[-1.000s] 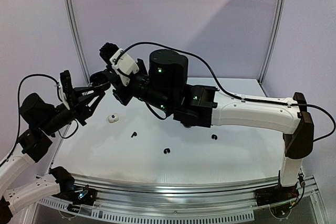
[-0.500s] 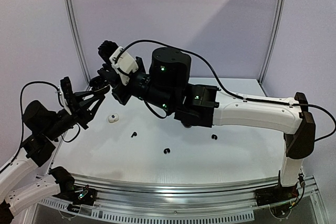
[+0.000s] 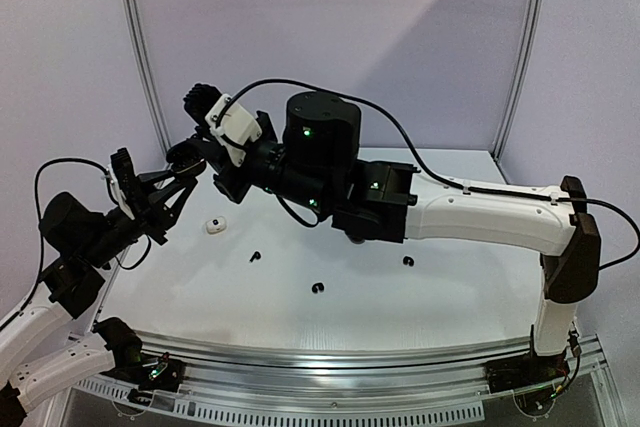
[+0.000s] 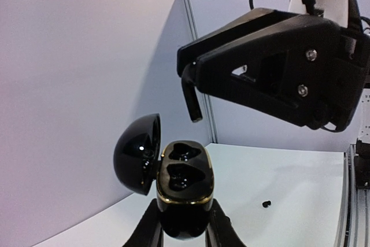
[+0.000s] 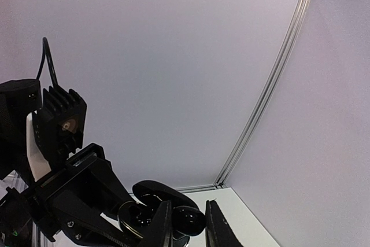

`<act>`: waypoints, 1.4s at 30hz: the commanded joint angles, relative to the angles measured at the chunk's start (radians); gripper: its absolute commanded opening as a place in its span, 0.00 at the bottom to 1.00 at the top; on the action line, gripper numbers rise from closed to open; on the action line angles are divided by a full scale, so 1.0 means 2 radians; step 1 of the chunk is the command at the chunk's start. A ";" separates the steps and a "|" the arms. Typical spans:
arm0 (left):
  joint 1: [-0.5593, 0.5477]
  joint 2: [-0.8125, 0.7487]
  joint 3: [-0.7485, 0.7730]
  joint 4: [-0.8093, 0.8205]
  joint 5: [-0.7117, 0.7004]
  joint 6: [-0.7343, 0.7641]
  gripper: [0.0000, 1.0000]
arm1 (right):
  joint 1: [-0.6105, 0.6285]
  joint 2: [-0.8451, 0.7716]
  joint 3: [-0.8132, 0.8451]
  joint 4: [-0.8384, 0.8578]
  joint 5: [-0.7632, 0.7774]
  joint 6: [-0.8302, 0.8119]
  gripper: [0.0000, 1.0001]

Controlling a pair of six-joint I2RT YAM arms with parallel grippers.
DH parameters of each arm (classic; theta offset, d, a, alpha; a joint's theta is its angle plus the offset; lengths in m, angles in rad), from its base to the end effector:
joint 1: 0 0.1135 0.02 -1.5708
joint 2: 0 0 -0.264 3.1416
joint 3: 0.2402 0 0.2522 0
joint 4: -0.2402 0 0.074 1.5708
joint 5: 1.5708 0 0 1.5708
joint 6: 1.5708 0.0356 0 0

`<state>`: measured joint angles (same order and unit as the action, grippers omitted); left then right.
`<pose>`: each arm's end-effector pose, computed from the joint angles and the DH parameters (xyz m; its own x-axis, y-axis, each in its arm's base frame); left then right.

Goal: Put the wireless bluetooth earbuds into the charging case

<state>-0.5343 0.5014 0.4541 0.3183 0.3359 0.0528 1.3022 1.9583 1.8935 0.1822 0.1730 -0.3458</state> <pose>0.1143 -0.0812 0.3175 0.2699 -0.1018 -0.9575 0.7409 0.6571 0.1390 0.1323 0.4577 0.4147 0.3358 -0.0382 -0.9412 -0.8403 0.4393 -0.3176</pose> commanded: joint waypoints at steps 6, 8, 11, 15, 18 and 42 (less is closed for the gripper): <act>-0.007 -0.005 0.000 0.007 0.010 0.005 0.00 | 0.004 0.021 0.022 -0.004 -0.003 -0.006 0.00; -0.007 -0.006 0.000 0.007 0.010 0.003 0.00 | 0.003 0.025 0.026 -0.007 -0.005 -0.006 0.00; -0.007 -0.006 0.001 0.006 0.009 0.004 0.00 | 0.004 0.027 0.026 -0.011 -0.003 -0.005 0.00; -0.007 -0.005 0.001 0.006 0.009 0.003 0.00 | 0.003 0.029 0.026 -0.011 0.003 -0.009 0.00; -0.007 -0.004 0.001 0.007 0.009 0.003 0.00 | 0.004 0.029 0.024 -0.016 0.007 -0.012 0.00; -0.007 0.001 0.007 0.002 0.005 0.002 0.00 | 0.004 0.026 0.023 -0.008 0.055 -0.020 0.00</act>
<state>-0.5343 0.4995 0.4541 0.3130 0.3458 0.0532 1.3090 2.0014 1.9213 0.1791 0.2554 -0.3824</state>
